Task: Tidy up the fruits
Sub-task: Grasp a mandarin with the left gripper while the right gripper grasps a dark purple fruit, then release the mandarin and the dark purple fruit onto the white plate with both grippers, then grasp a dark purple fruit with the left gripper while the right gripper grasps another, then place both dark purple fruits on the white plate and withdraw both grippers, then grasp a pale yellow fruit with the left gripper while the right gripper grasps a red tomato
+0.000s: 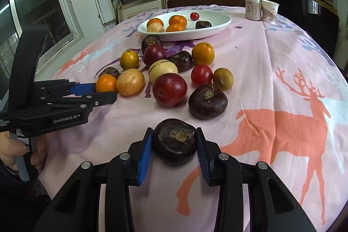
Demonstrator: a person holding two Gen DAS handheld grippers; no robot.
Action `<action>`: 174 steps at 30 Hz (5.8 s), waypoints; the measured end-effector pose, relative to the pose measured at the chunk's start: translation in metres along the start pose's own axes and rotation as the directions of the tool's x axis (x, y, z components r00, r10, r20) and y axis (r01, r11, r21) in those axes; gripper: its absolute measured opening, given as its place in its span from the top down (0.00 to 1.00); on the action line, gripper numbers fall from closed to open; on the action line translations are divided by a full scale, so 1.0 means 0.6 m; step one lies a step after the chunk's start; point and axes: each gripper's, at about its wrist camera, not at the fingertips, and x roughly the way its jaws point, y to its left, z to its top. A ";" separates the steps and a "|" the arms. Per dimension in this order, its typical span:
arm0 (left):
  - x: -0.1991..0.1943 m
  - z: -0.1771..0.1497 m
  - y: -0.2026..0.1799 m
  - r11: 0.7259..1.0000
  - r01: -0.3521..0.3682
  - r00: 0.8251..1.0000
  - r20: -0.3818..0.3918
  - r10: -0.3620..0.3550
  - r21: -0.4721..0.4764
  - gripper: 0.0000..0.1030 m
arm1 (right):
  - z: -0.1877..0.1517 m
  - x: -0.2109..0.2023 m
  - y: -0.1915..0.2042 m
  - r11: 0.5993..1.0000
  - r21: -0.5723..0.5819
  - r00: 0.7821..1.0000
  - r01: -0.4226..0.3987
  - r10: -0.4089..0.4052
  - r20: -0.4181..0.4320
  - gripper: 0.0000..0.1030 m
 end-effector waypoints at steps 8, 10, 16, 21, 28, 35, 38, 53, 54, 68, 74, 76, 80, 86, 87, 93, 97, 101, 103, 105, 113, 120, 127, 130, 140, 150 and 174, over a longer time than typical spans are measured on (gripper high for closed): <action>-0.018 -0.002 -0.004 1.000 -0.002 0.999 0.051 0.002 0.009 0.66 | -0.002 -0.003 -0.006 0.999 0.023 0.999 -0.030 0.030 0.011 0.62; -0.026 -0.003 -0.005 1.000 0.011 0.998 0.059 -0.011 0.008 0.66 | -0.002 -0.004 -0.006 0.999 0.025 0.999 -0.030 0.029 0.015 0.62; -0.050 -0.012 0.000 1.000 0.027 0.996 0.086 -0.027 -0.008 0.66 | -0.004 -0.015 -0.009 0.999 0.042 0.999 -0.020 0.019 0.029 0.62; -0.084 -0.005 0.017 0.999 0.036 0.991 0.126 -0.033 -0.022 0.66 | 0.017 -0.050 -0.016 0.998 0.056 0.998 -0.029 0.026 0.052 0.62; -0.107 0.050 0.047 0.998 0.051 0.985 0.165 -0.046 -0.024 0.66 | 0.114 -0.106 -0.046 0.999 0.029 0.988 0.033 -0.037 0.150 0.62; -0.038 0.197 0.089 0.997 0.060 0.984 0.170 -0.050 -0.055 0.66 | 0.268 -0.033 -0.073 0.999 0.025 0.984 0.048 -0.052 0.168 0.62; 0.009 0.265 0.099 0.995 0.069 0.983 0.177 -0.056 -0.066 0.66 | 0.326 0.040 -0.073 0.998 0.003 0.991 0.055 -0.055 0.119 0.62; 0.105 0.350 0.141 0.976 0.093 0.985 0.162 -0.061 -0.196 0.27 | 0.393 0.153 -0.084 0.997 0.023 0.991 0.068 -0.070 0.116 0.38; 0.091 0.343 0.141 0.976 0.096 0.984 0.169 -0.063 -0.195 0.27 | 0.387 0.140 -0.084 0.997 0.032 0.990 0.068 -0.071 0.118 0.38; -0.023 0.068 0.061 0.998 0.011 0.999 0.049 -0.015 0.063 0.21 | 0.151 -0.034 -0.044 0.999 0.045 0.995 0.021 -0.025 0.098 0.38; 0.027 0.034 0.070 0.998 -0.037 0.998 -0.039 0.039 0.057 0.21 | 0.076 -0.043 -0.034 0.996 0.085 0.998 -0.012 0.006 0.061 0.38; 0.042 0.036 0.069 0.997 -0.047 0.997 -0.055 0.051 0.060 0.20 | 0.070 -0.043 -0.032 0.998 0.066 0.998 0.023 -0.027 0.055 0.38; 0.047 0.045 0.074 0.999 -0.024 0.999 -0.038 0.025 0.032 0.38 | 0.065 -0.040 -0.046 0.995 0.066 0.996 0.077 -0.080 0.030 0.38; 0.010 0.045 0.092 0.999 0.036 0.996 0.081 -0.032 -0.039 0.60 | 0.059 -0.008 -0.033 0.995 -0.013 0.994 0.100 -0.100 -0.035 0.45; 0.002 0.044 0.094 0.998 0.039 0.994 0.106 -0.035 -0.045 0.60 | 0.061 -0.001 -0.032 0.995 -0.014 0.994 0.100 -0.101 -0.044 0.45; -0.013 0.043 0.093 0.998 0.033 0.988 0.150 -0.026 -0.048 0.60 | 0.070 0.042 -0.030 0.990 -0.026 0.984 0.140 -0.142 -0.109 0.45; -0.011 0.043 0.098 0.998 0.040 0.989 0.143 -0.032 -0.057 0.60 | 0.072 0.056 -0.030 0.987 -0.037 0.979 0.158 -0.162 -0.121 0.47; -0.010 0.042 0.102 0.997 0.042 0.990 0.141 -0.031 -0.070 0.60 | 0.072 0.058 -0.027 0.988 -0.047 0.981 0.150 -0.155 -0.119 0.59; -0.009 0.042 0.105 0.996 0.044 0.990 0.139 -0.032 -0.079 0.60 | 0.071 0.051 -0.028 0.988 -0.036 0.983 0.148 -0.151 -0.105 0.59; -0.010 0.041 0.108 0.995 0.045 0.989 0.141 -0.032 -0.087 0.60 | 0.072 0.037 -0.030 0.990 -0.018 0.987 0.139 -0.140 -0.080 0.60; -0.028 0.054 0.103 0.995 0.077 0.986 0.154 -0.066 -0.067 0.60 | 0.098 -0.033 -0.054 0.994 0.029 0.994 0.104 -0.104 0.018 0.60; -0.043 0.115 0.110 0.991 0.108 0.979 0.182 -0.092 -0.080 0.60 | 0.171 -0.066 -0.088 0.995 0.077 0.988 0.066 -0.076 0.136 0.60; -0.017 0.226 0.111 0.992 0.085 0.979 0.194 -0.067 -0.088 0.60 | 0.292 -0.021 -0.090 0.997 0.050 0.981 0.063 -0.071 0.181 0.60; 0.027 0.287 0.120 0.989 0.088 0.985 0.156 -0.069 -0.116 0.60 | 0.352 0.035 -0.089 0.998 0.056 0.986 0.038 -0.047 0.162 0.60; 0.154 0.399 0.168 0.966 0.084 0.994 0.083 -0.065 -0.243 0.59 | 0.425 0.192 -0.071 0.998 0.017 0.993 0.055 -0.056 0.107 0.40; 0.042 0.302 0.148 0.975 0.128 0.983 0.152 -0.101 -0.183 0.33 | 0.354 0.083 -0.095 0.996 0.086 0.993 0.014 -0.025 0.119 0.31; 0.035 0.046 -0.043 0.984 0.030 0.999 0.009 -0.032 0.176 0.60 | 0.066 -0.055 -0.078 0.987 0.161 1.000 -0.005 0.003 0.011 0.29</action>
